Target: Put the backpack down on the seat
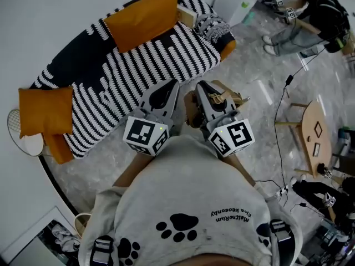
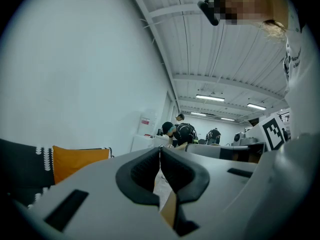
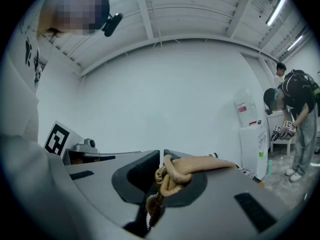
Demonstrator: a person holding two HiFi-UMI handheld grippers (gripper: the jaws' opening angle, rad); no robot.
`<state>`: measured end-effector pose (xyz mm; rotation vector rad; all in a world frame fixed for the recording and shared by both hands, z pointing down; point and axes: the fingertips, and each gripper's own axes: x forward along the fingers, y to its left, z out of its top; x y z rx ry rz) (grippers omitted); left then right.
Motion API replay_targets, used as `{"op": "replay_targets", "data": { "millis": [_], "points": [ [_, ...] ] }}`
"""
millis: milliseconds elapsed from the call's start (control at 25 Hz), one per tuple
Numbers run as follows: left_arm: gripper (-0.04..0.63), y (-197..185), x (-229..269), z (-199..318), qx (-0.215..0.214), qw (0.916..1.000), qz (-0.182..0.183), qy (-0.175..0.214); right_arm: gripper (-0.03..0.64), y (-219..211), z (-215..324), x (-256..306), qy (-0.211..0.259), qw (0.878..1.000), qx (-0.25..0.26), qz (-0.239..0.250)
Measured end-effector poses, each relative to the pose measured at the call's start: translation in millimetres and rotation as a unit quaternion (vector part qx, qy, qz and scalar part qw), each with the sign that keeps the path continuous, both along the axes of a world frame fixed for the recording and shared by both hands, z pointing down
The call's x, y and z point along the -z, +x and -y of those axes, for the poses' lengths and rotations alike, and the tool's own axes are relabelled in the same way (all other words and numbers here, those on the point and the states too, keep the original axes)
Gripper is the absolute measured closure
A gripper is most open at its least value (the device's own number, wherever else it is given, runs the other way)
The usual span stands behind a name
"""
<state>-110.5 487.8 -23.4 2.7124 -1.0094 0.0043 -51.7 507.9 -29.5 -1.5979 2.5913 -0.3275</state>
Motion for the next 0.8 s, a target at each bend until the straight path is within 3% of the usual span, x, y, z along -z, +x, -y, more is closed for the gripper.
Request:
{"op": "replay_targets", "data": {
  "millis": [800],
  "points": [
    [0.575, 7, -10, 51, 0.014, 0.9999, -0.002, -0.003, 0.566, 5, 62, -7, 0.001, 0.999, 0.033, 0.003]
  ]
}}
